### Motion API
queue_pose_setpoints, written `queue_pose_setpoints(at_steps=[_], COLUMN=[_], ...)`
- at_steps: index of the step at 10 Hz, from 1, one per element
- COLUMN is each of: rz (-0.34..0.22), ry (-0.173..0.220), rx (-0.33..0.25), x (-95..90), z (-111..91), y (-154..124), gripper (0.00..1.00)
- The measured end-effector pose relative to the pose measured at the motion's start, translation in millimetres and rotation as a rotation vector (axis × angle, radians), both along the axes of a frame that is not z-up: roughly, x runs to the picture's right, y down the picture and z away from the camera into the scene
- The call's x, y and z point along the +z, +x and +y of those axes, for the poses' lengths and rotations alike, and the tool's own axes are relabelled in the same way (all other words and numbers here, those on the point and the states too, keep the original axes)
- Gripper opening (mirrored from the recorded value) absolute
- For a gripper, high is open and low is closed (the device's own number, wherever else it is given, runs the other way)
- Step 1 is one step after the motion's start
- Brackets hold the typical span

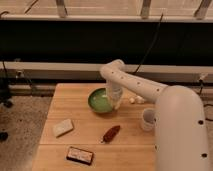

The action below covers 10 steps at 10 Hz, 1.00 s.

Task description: Drag the ceramic bowl in a circle

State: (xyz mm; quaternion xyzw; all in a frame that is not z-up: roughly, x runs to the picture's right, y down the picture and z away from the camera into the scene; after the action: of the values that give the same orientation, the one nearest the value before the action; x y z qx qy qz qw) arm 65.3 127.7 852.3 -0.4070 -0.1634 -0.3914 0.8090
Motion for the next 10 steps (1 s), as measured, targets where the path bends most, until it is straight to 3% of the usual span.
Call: queue_pose_setpoints(at_steps=[3, 4, 7, 10], rz=[-0.067, -0.110, -0.198, -0.247], ry=[-0.023, -0.030, -0.037, -0.026], rx=[-0.028, -0.051, -0.101, -0.125], x=[-17.1, -17.9, -18.2, -6.2], z=[18.6, 19.3, 19.0, 8.3], y=[-31.2, -54.3, -96.7, -124.1], gripper=[0.02, 0.02, 0.02, 0.02])
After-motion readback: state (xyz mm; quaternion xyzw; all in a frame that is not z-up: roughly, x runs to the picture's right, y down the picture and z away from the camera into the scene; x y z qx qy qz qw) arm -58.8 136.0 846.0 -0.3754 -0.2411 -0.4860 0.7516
